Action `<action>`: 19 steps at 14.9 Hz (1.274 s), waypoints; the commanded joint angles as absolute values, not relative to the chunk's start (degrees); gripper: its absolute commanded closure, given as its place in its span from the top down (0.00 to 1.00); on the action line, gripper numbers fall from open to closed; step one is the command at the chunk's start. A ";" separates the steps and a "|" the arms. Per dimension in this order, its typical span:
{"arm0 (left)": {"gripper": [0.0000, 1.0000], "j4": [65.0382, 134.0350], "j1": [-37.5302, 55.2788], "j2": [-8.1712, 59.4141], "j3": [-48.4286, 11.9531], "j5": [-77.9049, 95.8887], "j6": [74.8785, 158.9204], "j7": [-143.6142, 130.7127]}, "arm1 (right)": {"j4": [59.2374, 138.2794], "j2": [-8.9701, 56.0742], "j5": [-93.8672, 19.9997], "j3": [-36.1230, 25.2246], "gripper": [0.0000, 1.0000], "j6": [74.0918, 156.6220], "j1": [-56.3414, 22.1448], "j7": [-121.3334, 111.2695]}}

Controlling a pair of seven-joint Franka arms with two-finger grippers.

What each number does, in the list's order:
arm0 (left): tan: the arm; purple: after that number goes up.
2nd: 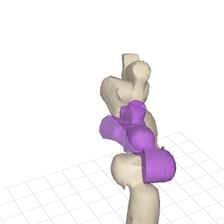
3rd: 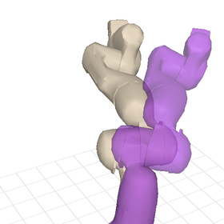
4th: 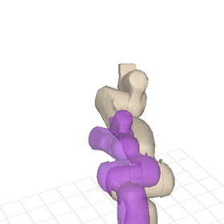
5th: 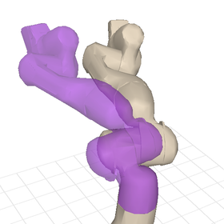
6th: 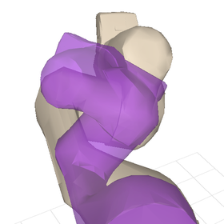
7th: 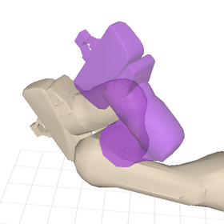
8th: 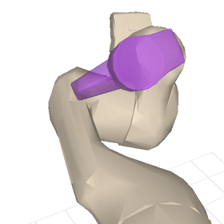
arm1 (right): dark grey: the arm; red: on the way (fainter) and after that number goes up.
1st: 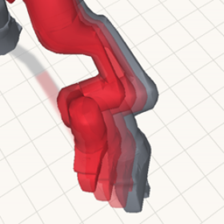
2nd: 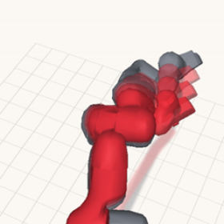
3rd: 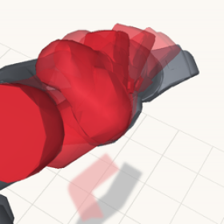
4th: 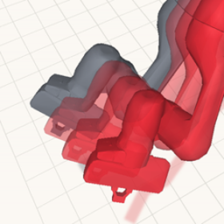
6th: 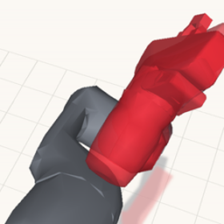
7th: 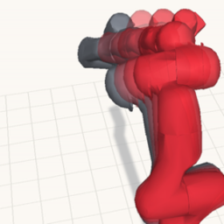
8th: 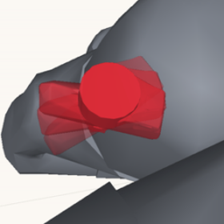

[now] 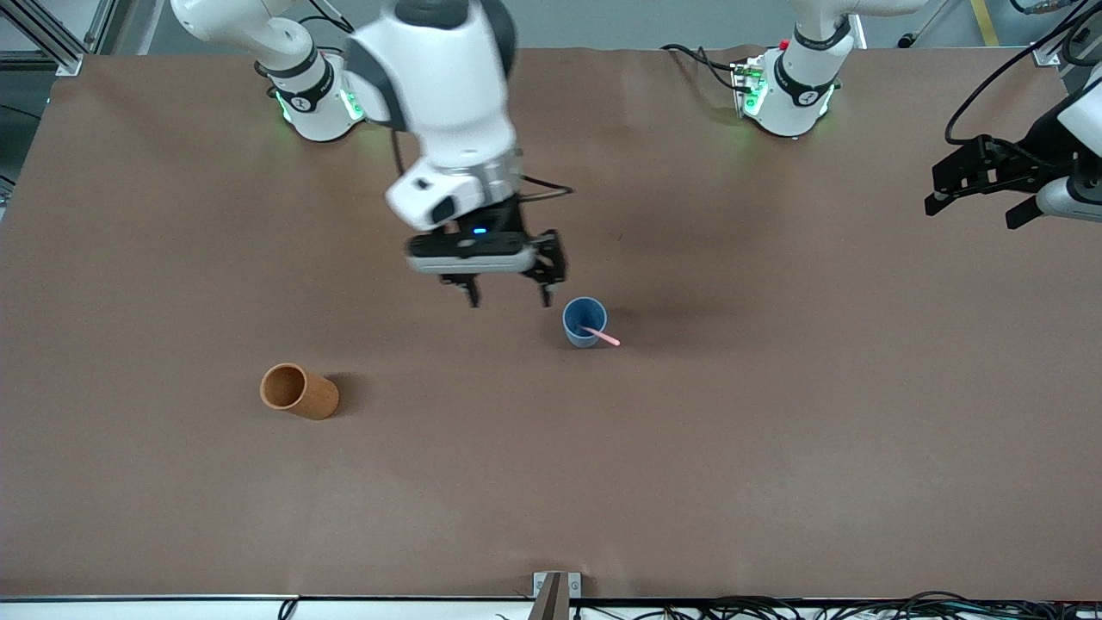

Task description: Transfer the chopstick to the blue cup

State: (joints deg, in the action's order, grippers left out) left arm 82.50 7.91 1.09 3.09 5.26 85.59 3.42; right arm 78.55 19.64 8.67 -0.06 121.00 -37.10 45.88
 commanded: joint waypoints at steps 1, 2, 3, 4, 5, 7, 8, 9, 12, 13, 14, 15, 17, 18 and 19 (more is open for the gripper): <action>1.00 82.44 6.60 0.35 1.77 4.22 84.90 3.95 | 88.76 9.95 2.92 0.97 1.00 120.51 -30.17 37.73; 1.00 82.44 6.24 0.44 1.32 4.22 84.99 4.04 | 89.47 8.19 1.25 0.97 1.00 118.67 -27.80 35.18; 1.00 82.44 6.24 0.53 1.49 4.22 85.25 4.22 | 89.47 6.61 0.45 0.97 1.00 114.65 -25.25 32.46; 1.00 82.44 6.15 0.53 1.58 4.22 85.25 4.31 | 89.47 5.20 0.35 0.97 1.00 110.61 -22.88 30.00; 1.00 82.35 6.15 0.61 1.58 4.31 85.25 3.96 | 89.56 3.79 0.35 0.97 1.00 107.35 -20.59 27.27; 1.00 80.96 6.15 1.23 1.58 4.22 85.17 3.96 | 89.56 1.94 0.35 0.97 1.00 101.19 -15.59 22.61; 1.00 80.86 6.24 1.32 1.58 4.22 85.25 3.96 | 89.56 1.32 0.35 0.97 1.00 98.55 -12.77 20.50; 1.00 80.86 6.33 1.32 1.58 4.04 85.17 3.87 | 89.56 0.80 0.35 0.97 1.00 96.79 -10.31 18.39; 1.00 81.56 6.94 1.41 0.97 -0.61 88.14 3.96 | 88.95 0.09 0.35 1.05 1.00 93.52 -3.01 11.71; 1.00 81.56 7.03 1.67 0.88 -0.96 88.59 3.87 | 88.08 0.09 0.35 1.14 1.00 92.56 -0.73 9.08; 1.00 81.48 6.94 1.67 0.79 -0.79 88.51 3.87 | 87.63 0.09 0.35 1.23 1.00 90.20 0.69 7.49; 1.00 81.47 6.86 1.50 0.79 -0.44 88.16 3.78 | 86.84 0.09 0.35 1.23 1.00 87.30 1.57 6.34; 1.00 81.30 7.03 1.49 0.79 -0.44 87.72 3.34 | 83.68 0.09 0.44 0.97 1.00 82.20 1.93 5.80; 1.00 81.39 6.94 1.49 0.53 -0.35 87.63 3.34 | 82.98 0.09 0.44 0.97 1.00 79.83 1.85 5.71; 1.00 81.21 6.86 1.58 0.53 -0.35 87.71 3.43 | 82.97 -0.87 0.44 0.88 1.00 78.33 1.76 5.54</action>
